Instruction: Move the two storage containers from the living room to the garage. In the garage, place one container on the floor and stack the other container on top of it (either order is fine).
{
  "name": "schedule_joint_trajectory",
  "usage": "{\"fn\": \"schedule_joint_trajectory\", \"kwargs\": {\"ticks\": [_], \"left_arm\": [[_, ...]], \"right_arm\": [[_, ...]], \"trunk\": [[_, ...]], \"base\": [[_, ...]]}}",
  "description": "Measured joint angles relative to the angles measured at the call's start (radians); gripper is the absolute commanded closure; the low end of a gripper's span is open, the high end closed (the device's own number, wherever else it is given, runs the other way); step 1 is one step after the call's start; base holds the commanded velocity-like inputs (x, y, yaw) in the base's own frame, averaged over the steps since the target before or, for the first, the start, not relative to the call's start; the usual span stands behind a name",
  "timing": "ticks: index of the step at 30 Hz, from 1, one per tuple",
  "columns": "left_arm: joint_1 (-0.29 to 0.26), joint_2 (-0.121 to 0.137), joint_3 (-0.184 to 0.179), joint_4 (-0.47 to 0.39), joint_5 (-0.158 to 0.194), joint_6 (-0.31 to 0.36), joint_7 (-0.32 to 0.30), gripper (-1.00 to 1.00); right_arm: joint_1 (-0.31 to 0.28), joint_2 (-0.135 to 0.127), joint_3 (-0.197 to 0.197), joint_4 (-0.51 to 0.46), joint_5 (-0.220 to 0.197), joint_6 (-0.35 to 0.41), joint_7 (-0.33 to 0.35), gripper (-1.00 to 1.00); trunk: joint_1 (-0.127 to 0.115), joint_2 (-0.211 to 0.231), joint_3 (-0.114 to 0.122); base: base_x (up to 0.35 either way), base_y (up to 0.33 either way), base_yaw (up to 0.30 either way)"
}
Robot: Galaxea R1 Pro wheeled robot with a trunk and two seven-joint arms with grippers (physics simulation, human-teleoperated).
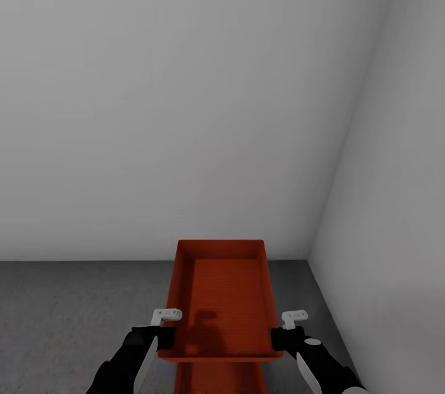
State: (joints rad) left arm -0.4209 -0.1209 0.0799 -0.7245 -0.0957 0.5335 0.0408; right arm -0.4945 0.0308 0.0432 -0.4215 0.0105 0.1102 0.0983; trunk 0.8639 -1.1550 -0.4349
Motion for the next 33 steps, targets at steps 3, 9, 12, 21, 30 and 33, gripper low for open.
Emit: {"fn": "schedule_joint_trajectory", "kwargs": {"ticks": [3, 9, 12, 21, 30, 33], "left_arm": [[0.000, 0.000, 0.000, 0.000, 0.000, 0.000, 0.000, 1.00], [0.000, 0.000, 0.000, 0.000, 0.000, 0.000, 0.000, 1.00], [0.000, 0.000, 0.000, 0.000, 0.000, 0.000, 0.000, 1.00], [0.000, 0.000, 0.000, 0.000, 0.000, 0.000, 0.000, 1.00], [0.000, 0.000, 0.002, 0.000, -0.002, 0.000, -0.001, 1.00], [0.000, 0.000, 0.002, 0.000, -0.002, 0.000, -0.001, 1.00]], "right_arm": [[0.000, 0.000, 0.000, 0.000, 0.000, 0.000, 0.000, 1.00], [0.000, 0.000, 0.000, 0.000, 0.000, 0.000, 0.000, 1.00], [0.000, 0.000, 0.000, 0.000, 0.000, 0.000, 0.000, 1.00], [0.000, 0.000, 0.001, 0.000, -0.001, 0.000, 0.000, 1.00], [0.000, 0.000, 0.000, 0.000, -0.001, 0.000, 0.000, 1.00], [0.000, 0.000, 0.001, 0.000, -0.001, 0.000, 0.000, 1.00]], "trunk": [[0.012, -0.021, -0.014], [0.035, -0.063, -0.043], [0.046, -0.084, -0.057], [0.081, -0.147, -0.100], [0.115, -0.210, -0.142], [0.127, -0.231, -0.157]], "base": [[0.000, 0.000, 0.000], [0.000, 0.000, 0.000], [0.000, 0.000, 0.000], [0.000, 0.000, 0.000], [-0.003, 0.000, 0.000], [-0.151, 0.000, 0.000]]}}
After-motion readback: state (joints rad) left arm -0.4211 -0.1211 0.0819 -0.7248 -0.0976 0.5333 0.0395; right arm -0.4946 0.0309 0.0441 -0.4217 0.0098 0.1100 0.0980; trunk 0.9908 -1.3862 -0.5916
